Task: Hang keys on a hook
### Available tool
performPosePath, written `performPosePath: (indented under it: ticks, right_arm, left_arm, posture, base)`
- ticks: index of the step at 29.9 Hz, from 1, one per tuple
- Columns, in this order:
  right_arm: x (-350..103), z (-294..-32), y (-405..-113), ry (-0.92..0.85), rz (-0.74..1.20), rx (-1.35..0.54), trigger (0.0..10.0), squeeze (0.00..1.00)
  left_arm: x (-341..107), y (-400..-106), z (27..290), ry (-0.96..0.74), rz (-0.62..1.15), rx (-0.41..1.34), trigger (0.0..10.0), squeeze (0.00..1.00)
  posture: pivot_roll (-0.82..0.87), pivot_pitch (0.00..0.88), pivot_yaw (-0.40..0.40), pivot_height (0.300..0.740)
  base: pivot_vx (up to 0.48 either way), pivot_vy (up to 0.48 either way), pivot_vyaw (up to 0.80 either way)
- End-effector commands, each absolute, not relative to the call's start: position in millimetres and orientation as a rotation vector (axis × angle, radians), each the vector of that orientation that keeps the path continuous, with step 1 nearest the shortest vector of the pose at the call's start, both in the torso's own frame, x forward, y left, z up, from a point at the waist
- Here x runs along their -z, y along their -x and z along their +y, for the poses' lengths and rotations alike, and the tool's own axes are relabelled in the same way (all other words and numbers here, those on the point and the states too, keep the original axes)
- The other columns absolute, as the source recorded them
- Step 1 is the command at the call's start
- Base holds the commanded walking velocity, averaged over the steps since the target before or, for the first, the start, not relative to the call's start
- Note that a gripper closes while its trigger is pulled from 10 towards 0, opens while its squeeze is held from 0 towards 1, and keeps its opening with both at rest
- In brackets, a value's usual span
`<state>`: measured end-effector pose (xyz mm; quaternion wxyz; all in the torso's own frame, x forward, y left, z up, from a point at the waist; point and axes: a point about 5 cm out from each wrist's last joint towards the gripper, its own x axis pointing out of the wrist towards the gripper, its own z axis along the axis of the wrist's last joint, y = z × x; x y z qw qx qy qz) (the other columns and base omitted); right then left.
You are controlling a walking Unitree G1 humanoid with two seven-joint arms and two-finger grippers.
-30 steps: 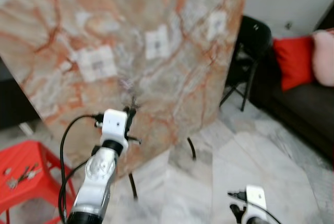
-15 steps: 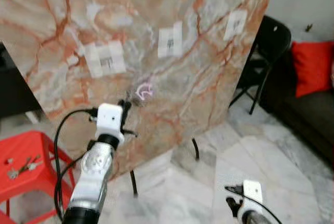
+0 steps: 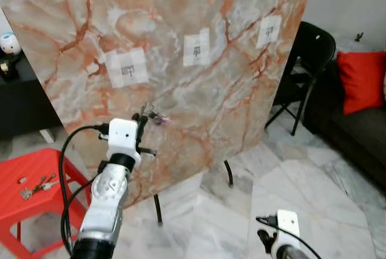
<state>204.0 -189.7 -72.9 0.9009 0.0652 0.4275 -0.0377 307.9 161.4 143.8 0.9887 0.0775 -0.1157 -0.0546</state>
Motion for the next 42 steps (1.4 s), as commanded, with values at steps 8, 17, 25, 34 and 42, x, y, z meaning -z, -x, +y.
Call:
performPosePath:
  ticks: [8, 17, 25, 34, 42]
  right_arm:
    - [72, -191, -206, -0.134, 0.881, 0.086, 10.0, 0.00]
    - [72, -191, -206, -0.133, 0.881, 0.086, 10.0, 0.00]
    - [71, -191, -207, -0.120, 0.878, 0.078, 10.0, 0.00]
    - [72, -191, -206, -0.133, 0.875, 0.088, 10.0, 0.00]
    - [72, -190, -206, -0.132, 0.875, 0.084, 10.0, 0.00]
  left_arm:
    - [-150, -308, 161, -0.153, -0.259, 0.106, 10.0, 0.00]
    - [-151, -308, 161, -0.153, -0.260, 0.110, 10.0, 0.00]
    - [-151, -308, 156, -0.144, -0.259, 0.127, 10.0, 0.00]
    - [-149, -305, 153, -0.131, -0.263, 0.150, 10.0, 0.00]
    - [-151, -304, 154, -0.131, -0.267, 0.145, 10.0, 0.00]
  posture:
    - [0.10, 0.000, -0.071, 0.740]
    - [0.10, 0.000, -0.071, 0.740]
    - [0.10, 0.000, -0.072, 0.740]
    - [0.10, 0.000, -0.072, 0.740]
    - [0.10, 0.000, -0.072, 0.740]
  base:
    - [0.034, 0.000, 0.18]
    - [0.273, 0.000, 0.00]
    - [0.291, 0.000, 0.24]
    - [0.129, 0.000, 0.09]
    - [0.000, 0.000, 0.00]
